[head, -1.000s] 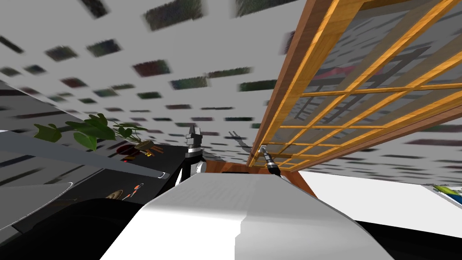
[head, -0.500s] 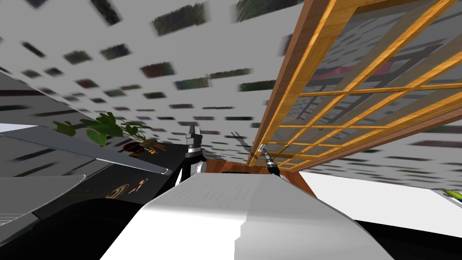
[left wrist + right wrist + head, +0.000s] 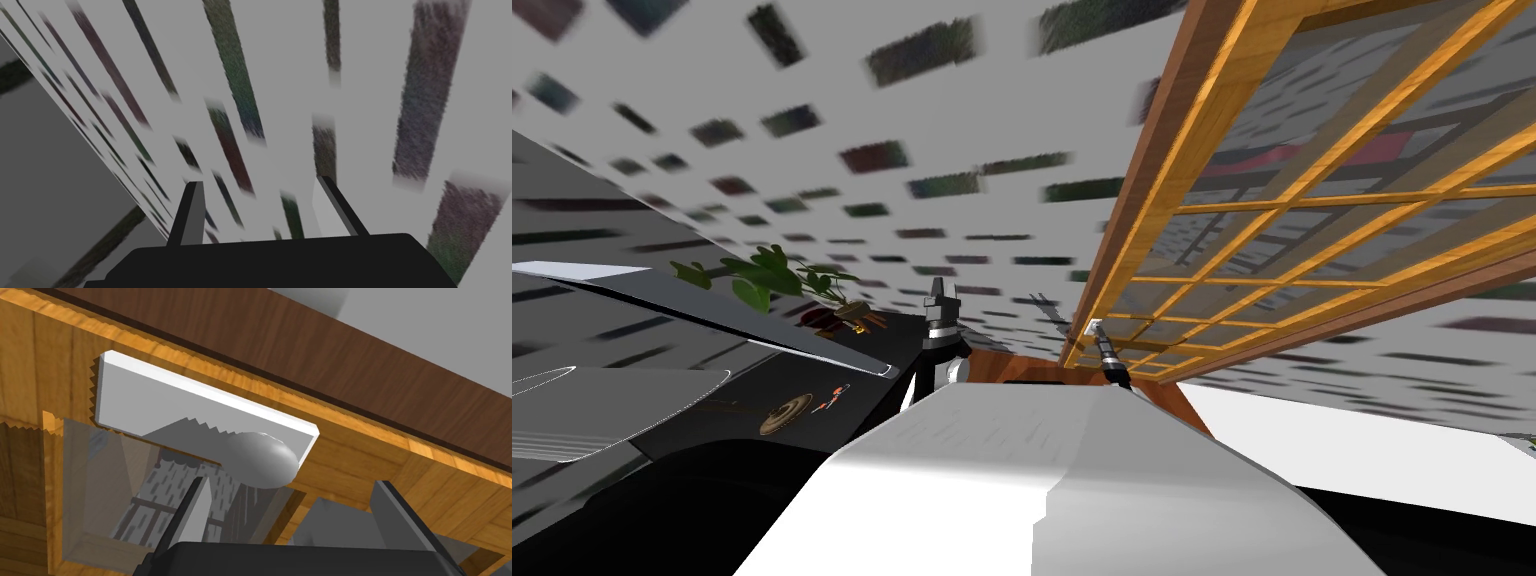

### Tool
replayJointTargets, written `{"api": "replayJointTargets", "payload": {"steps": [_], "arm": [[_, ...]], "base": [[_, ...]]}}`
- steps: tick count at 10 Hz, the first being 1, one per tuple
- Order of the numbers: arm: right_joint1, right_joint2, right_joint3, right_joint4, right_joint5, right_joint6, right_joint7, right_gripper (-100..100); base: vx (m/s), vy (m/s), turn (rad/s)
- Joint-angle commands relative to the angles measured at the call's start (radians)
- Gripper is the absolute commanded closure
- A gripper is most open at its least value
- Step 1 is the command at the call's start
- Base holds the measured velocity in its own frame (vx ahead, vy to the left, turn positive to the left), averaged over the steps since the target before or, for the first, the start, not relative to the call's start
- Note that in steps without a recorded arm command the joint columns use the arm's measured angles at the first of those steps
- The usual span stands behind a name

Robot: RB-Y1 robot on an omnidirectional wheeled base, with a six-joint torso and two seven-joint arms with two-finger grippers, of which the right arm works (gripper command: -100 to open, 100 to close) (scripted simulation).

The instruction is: Pull the door open

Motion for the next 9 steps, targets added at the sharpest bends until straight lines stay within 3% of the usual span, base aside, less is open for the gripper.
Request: {"api": "replayJointTargets", "payload": {"steps": [1, 9], "arm": [[-0.002, 0.001, 0.004, 0.001, -0.012, 0.001, -0.038, -100], [-0.016, 0.011, 0.037, 0.005, -0.114, 0.012, -0.243, -100]], "base": [[-0.044, -0.021, 0.027], [-0.041, -0.017, 0.051]]}}
